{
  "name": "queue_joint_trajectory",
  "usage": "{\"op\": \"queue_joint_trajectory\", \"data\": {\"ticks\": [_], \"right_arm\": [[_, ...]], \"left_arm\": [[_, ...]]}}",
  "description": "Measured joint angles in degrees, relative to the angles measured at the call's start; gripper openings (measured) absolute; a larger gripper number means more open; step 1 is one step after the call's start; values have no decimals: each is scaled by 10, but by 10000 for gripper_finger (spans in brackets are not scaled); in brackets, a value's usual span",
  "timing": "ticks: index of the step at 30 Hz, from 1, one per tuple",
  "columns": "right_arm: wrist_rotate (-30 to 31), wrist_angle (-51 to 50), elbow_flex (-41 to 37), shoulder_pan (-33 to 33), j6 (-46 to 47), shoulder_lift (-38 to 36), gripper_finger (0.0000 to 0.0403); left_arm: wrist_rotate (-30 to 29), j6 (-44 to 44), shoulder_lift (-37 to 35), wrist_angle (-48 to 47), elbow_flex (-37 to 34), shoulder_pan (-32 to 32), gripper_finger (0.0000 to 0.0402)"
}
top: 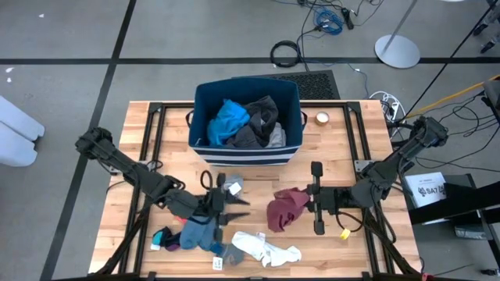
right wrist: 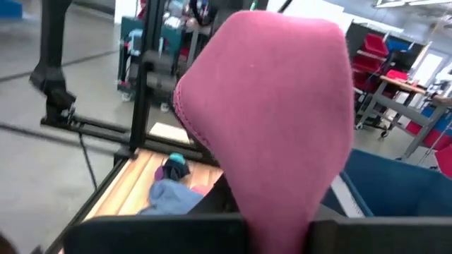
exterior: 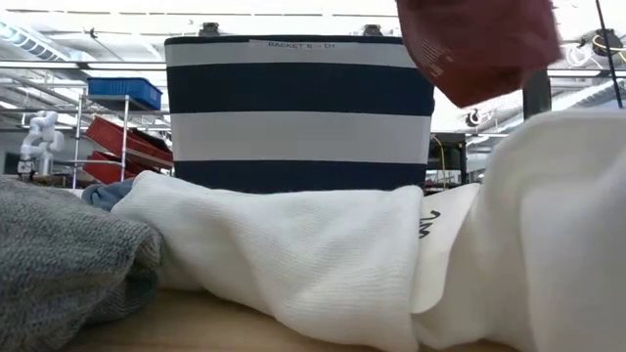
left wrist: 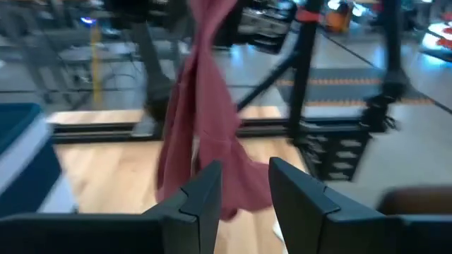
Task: Sort clothes
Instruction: Put the pink underwear into the blue bin
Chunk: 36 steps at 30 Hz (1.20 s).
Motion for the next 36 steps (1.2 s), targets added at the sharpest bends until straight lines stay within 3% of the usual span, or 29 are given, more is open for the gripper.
{"op": "queue_joint_trajectory", "data": {"ticks": [3,6,15,23,30,33,36], "right_arm": [[0,17,0,0,-6,0,0],[-2,18,0,0,-3,0,0],[-2,18,0,-4,8,0,0],[-2,-5,0,-23,22,0,0],[-2,-55,0,-30,50,0,0],[-1,-75,0,-30,71,0,0],[0,-85,0,-30,80,0,0]], "left_arm": [[-52,0,11,22,-14,13,127],[-55,5,31,68,-14,31,127],[102,-14,73,141,-14,100,131],[225,-30,92,204,-14,133,179],[211,-11,85,189,-14,142,232],[194,-10,84,189,-13,155,241],[220,-23,85,187,-13,170,242]]}}
